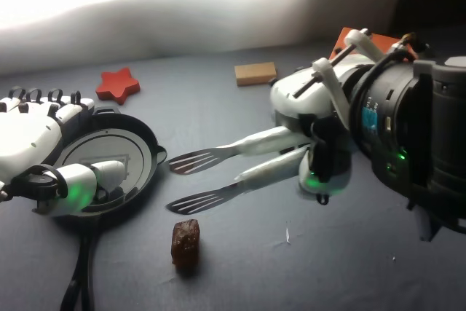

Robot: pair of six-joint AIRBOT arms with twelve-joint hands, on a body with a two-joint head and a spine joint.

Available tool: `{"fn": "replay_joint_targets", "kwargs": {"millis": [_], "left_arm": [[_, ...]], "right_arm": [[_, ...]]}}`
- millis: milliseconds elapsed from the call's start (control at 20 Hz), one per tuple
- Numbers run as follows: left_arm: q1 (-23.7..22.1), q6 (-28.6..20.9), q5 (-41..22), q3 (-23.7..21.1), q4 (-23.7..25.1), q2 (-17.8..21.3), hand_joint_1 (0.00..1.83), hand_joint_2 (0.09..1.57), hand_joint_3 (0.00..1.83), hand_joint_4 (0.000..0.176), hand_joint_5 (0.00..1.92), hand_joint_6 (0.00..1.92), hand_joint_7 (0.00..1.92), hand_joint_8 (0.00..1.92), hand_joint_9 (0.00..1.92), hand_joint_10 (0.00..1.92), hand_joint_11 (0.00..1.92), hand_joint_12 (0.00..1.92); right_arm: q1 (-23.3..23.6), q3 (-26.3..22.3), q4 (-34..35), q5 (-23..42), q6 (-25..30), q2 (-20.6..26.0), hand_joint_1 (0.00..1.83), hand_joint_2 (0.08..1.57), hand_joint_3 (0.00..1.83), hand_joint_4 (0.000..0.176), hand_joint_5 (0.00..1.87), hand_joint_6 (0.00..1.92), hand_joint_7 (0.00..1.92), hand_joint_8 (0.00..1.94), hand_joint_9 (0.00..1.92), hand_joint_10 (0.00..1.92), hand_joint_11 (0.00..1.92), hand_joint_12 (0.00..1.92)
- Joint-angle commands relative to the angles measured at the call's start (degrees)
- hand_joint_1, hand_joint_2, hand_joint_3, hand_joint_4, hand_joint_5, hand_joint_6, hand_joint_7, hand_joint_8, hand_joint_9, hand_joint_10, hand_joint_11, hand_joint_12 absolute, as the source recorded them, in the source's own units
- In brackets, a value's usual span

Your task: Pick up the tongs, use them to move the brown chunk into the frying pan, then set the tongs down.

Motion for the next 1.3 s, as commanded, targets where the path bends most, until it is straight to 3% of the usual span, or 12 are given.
{"fn": "replay_joint_targets", "kwargs": {"millis": [0,200,400,550,750,900,1050,1250], "left_arm": [[-0.11,-0.63,-4.91,0.35,2.68,0.27,0.09,1.29,0.0,0.012,0.12,0.01,0.12,0.0,0.11,0.0,0.0,0.43],[0.14,-1.2,-4.91,1.48,2.69,0.29,0.13,1.29,0.0,0.005,0.11,0.0,0.11,0.0,0.11,0.0,0.0,0.41],[0.99,-2.22,-4.91,3.18,2.7,0.28,0.08,1.29,0.0,0.01,0.12,0.0,0.12,0.0,0.13,0.01,0.0,0.49],[1.71,-2.82,-4.92,4.25,2.72,0.28,0.11,1.28,0.0,0.002,0.13,0.01,0.13,0.0,0.13,0.0,0.0,0.51],[1.9,-2.88,-4.92,5.36,2.72,0.28,0.07,1.29,0.0,0.01,0.11,0.0,0.1,0.0,0.1,0.0,0.0,0.38],[2.1,-2.88,-4.93,5.8,2.7,0.28,0.05,1.29,0.0,0.011,0.11,0.0,0.12,0.0,0.12,0.01,0.0,0.51],[2.37,-2.88,-4.94,6.3,2.69,0.28,0.06,1.3,0.0,0.014,0.09,0.0,0.1,0.0,0.11,0.0,0.0,0.43],[2.7,-2.88,-5.18,7.14,2.7,0.28,0.1,1.29,0.0,0.01,0.11,0.01,0.13,0.01,0.13,0.01,0.0,0.5]], "right_arm": [[0.14,-0.24,-3.4,0.33,0.35,-0.15,1.16,1.11,0.07,0.0,0.84,0.01,0.84,0.0,0.7,0.13,0.08,1.49],[-1.29,-0.3,-3.39,-0.23,0.41,-1.1,1.15,1.13,0.08,0.0,0.85,0.01,0.85,0.01,0.71,0.14,0.08,1.48],[-2.7,-0.29,-3.39,-0.24,1.06,-2.3,1.14,1.11,0.06,0.0,0.85,0.01,0.86,0.01,0.71,0.15,0.09,1.49],[-3.01,0.0,-3.74,-0.31,1.63,-3.52,1.14,1.13,0.07,0.0,0.84,0.0,0.84,0.0,0.68,0.15,0.07,1.51],[-3.68,0.35,-5.97,-1.24,3.73,-4.77,1.08,1.14,0.07,0.0,0.82,0.0,0.82,0.0,0.67,0.15,0.06,1.5],[-4.38,0.41,-5.97,-1.84,4.52,-4.93,1.09,1.14,0.07,0.0,0.82,0.0,0.82,0.0,0.66,0.16,0.06,1.5],[-5.28,0.41,-5.96,-2.0,4.9,-4.91,1.1,1.14,0.06,0.0,0.82,0.0,0.82,0.0,0.65,0.17,0.05,1.52],[-5.92,0.44,-5.97,-2.0,5.03,-4.92,1.16,1.13,0.06,0.0,0.83,0.01,0.82,0.0,0.66,0.18,0.06,1.52]]}}
